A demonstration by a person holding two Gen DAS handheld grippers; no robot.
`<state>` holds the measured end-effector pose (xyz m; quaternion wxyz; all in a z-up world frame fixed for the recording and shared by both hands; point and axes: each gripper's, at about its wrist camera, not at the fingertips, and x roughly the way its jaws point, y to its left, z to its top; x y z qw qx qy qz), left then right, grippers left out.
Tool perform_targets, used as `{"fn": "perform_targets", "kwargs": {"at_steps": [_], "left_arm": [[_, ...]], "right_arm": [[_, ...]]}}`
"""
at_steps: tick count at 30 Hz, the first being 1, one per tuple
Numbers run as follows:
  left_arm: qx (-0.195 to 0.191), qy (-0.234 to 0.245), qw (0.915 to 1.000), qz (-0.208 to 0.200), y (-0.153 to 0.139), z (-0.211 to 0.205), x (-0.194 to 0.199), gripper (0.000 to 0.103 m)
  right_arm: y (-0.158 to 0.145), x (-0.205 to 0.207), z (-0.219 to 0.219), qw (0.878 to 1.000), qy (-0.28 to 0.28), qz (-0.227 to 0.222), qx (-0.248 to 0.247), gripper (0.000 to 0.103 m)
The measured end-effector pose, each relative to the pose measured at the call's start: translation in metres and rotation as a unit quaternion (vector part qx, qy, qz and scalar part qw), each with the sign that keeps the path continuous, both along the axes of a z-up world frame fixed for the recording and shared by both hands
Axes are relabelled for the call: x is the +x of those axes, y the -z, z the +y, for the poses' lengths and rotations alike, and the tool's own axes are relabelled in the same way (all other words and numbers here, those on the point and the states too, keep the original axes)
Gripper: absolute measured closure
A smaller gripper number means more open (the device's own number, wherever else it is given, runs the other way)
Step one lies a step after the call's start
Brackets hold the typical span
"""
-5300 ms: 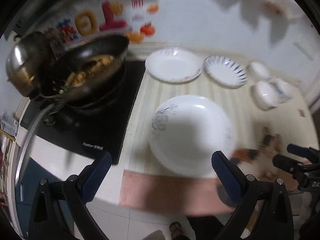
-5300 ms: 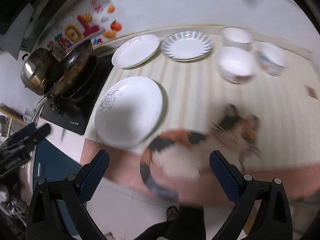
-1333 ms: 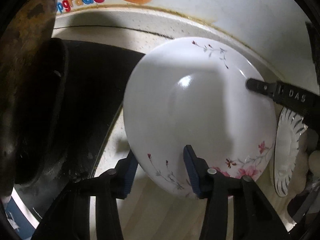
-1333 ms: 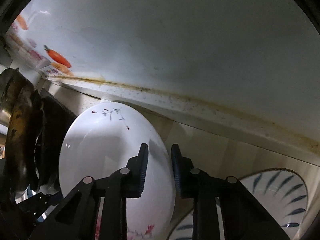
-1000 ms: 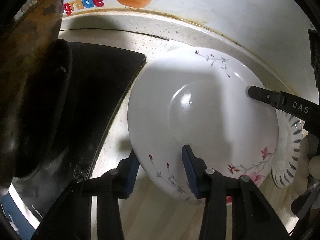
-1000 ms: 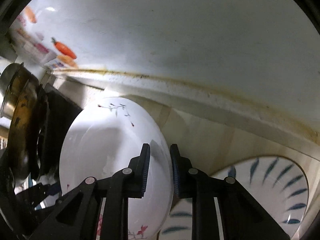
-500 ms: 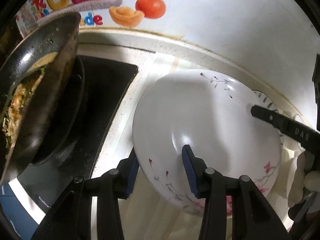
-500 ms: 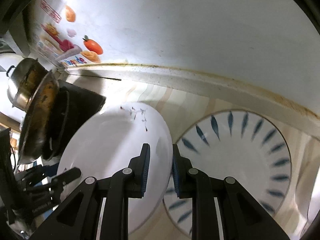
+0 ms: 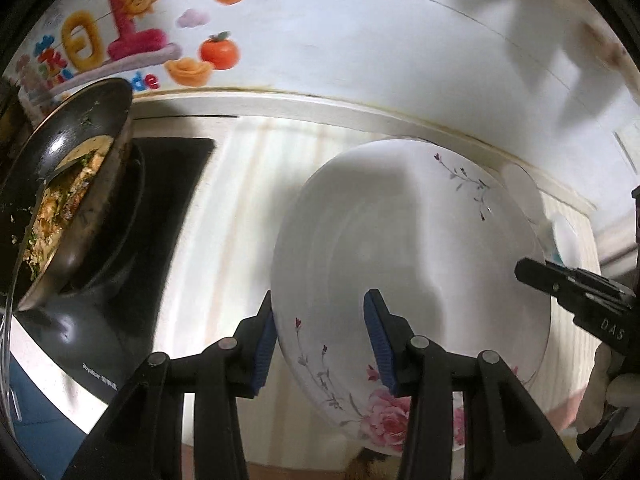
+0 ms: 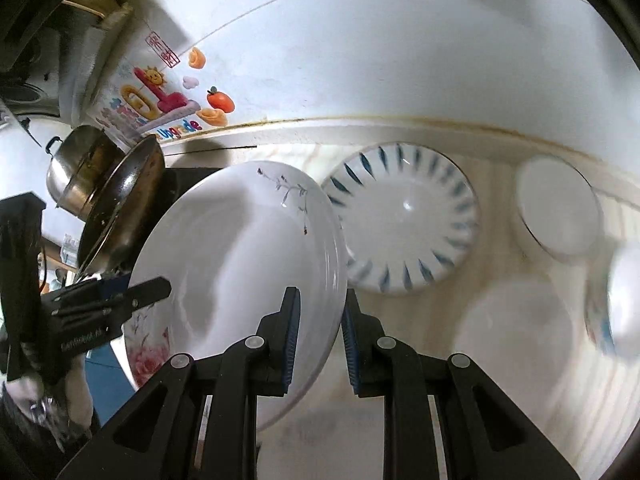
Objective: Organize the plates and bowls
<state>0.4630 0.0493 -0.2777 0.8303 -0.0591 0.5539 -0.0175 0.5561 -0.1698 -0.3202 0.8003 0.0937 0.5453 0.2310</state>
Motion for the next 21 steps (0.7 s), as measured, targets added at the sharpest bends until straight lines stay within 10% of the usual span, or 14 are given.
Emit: {"fn": "perform_targets", "kwargs": {"at_steps": [21], "left_arm": [[0.051, 0.151, 0.9786, 0.13, 0.075, -0.113, -0.079, 0.063]], "right_arm": [[0.063, -0.181, -0.119, 0.99, 0.106, 0.093, 0.018, 0.081]]}}
